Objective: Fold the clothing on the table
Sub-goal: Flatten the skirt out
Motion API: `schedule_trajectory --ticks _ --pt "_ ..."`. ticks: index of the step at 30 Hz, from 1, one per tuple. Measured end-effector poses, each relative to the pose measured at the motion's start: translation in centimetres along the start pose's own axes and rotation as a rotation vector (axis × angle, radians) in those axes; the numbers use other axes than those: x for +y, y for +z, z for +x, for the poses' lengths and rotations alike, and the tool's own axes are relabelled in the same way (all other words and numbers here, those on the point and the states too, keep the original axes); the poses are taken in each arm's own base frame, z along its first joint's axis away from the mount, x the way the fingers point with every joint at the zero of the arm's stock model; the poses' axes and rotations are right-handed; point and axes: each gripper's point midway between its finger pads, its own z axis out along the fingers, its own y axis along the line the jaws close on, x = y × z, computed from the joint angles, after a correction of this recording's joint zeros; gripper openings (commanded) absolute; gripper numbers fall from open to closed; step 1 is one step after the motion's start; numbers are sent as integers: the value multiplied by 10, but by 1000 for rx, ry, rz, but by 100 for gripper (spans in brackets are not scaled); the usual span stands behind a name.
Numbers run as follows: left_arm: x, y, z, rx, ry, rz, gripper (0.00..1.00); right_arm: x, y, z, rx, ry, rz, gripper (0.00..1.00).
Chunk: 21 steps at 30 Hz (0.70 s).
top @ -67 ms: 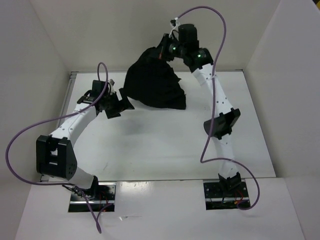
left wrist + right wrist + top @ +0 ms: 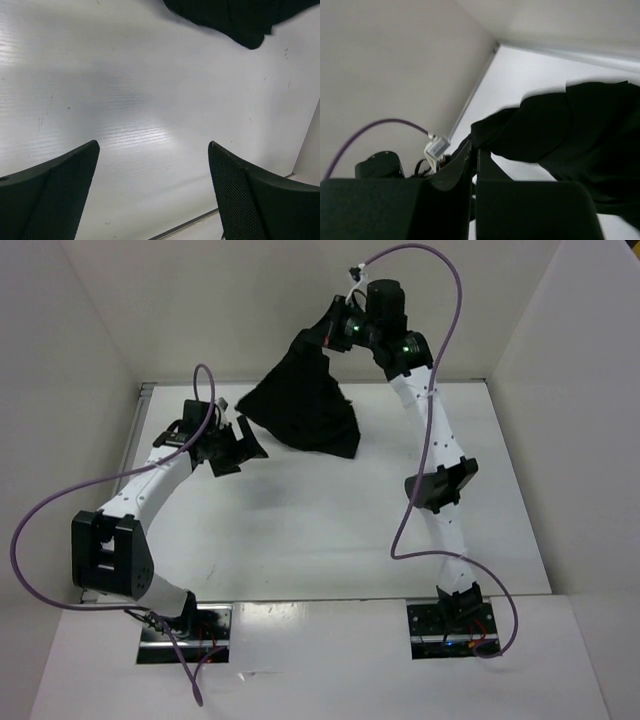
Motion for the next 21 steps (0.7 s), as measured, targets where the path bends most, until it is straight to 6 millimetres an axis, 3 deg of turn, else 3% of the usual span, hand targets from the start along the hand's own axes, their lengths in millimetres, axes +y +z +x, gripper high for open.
schedule_trajectory --ticks 2,6,8,10,13,15,16,18,19,21 --pt "1 -1 -1 -4 -2 -1 96 11 -10 -25 -62 -28 -72 0" --pt "1 -2 -1 -4 -2 0 96 32 -52 -56 -139 -69 -104 0" --pt "1 -2 0 -3 -2 0 96 36 -74 -57 -146 -76 -50 0" --pt "2 -1 2 2 -4 1 96 24 -83 -47 -117 -49 57 0" --pt "4 0 7 16 -6 0 96 -14 -84 -5 1 22 279 0" --pt "6 0 10 22 -8 -3 96 -47 -81 42 125 58 429 0" --pt "7 0 13 26 -9 -2 96 -78 -84 94 251 91 549 0" --pt "7 -2 16 28 -8 4 96 -110 -98 156 390 141 658 0" --pt "7 -3 18 31 -9 8 96 -124 -115 190 458 172 703 0" --pt "7 -4 22 39 -9 18 96 -152 -168 255 599 266 818 0"
